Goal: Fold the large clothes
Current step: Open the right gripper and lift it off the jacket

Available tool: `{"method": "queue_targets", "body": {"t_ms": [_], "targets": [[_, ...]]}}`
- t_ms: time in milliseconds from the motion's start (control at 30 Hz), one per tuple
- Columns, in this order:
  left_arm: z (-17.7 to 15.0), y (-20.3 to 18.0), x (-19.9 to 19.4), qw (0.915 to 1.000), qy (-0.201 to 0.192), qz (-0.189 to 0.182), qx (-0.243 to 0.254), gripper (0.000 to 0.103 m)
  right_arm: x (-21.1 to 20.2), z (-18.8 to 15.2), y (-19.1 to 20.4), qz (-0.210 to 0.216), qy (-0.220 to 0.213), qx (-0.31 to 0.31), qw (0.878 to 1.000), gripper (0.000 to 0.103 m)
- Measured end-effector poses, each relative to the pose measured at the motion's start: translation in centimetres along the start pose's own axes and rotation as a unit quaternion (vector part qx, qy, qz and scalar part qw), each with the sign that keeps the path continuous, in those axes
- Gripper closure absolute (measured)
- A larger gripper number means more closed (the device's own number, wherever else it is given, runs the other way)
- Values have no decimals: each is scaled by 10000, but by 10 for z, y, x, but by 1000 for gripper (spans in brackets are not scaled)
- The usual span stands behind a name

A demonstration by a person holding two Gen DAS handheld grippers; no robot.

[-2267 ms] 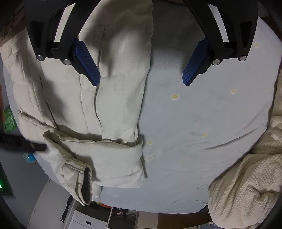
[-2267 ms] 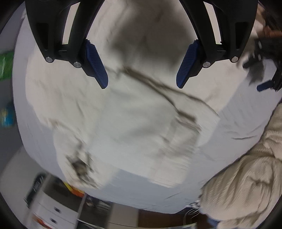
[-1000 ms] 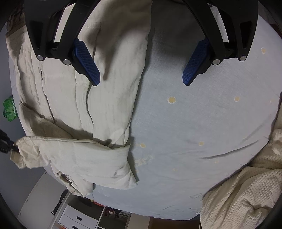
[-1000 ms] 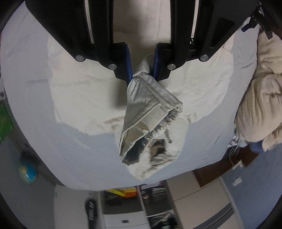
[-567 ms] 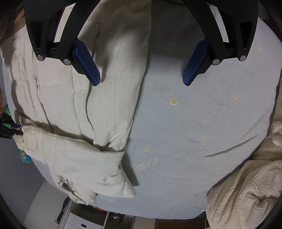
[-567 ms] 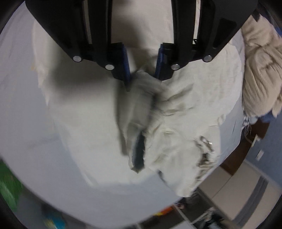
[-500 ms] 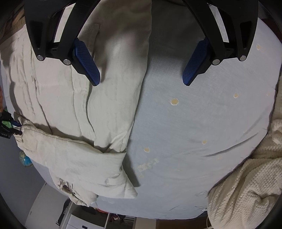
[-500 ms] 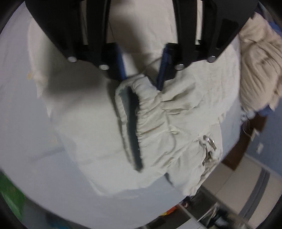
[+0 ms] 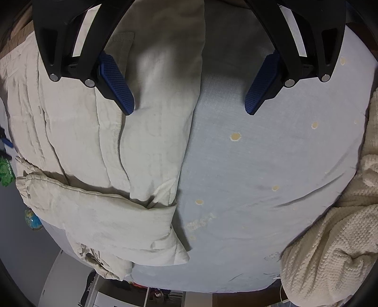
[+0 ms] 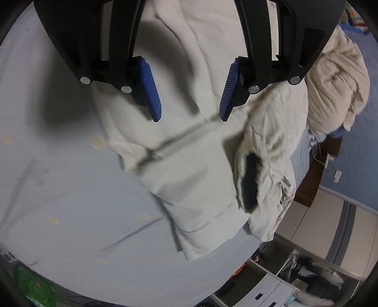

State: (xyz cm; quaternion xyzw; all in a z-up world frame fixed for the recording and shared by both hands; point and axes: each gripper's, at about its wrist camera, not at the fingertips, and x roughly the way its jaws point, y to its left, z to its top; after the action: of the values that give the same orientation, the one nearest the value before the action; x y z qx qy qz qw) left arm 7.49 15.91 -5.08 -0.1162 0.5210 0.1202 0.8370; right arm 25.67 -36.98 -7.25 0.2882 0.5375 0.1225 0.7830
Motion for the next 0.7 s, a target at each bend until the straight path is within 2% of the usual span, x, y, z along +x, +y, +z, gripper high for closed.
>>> {"method": "queue_targets", "body": {"t_ms": [233, 333, 467, 600, 700], "targets": [[0, -3, -1, 10000, -7, 70, 28, 10, -13, -33, -3, -629, 28, -962, 9934, 55], [0, -5, -1, 9999, -9, 141, 52, 9, -16, -48, -2, -817, -2, -1301, 9881, 51], [0, -6, -2, 9998, 17, 161, 85, 7, -16, -51, 7, -1037, -60, -1514, 9830, 51], [6, -7, -4, 9999, -6, -93, 119, 7, -16, -47, 10, -1049, -20, -1601, 9815, 51], [18, -15, -4, 9996, -72, -94, 263, 7, -20, -41, 22, -1105, -60, -1865, 9762, 51]]}}
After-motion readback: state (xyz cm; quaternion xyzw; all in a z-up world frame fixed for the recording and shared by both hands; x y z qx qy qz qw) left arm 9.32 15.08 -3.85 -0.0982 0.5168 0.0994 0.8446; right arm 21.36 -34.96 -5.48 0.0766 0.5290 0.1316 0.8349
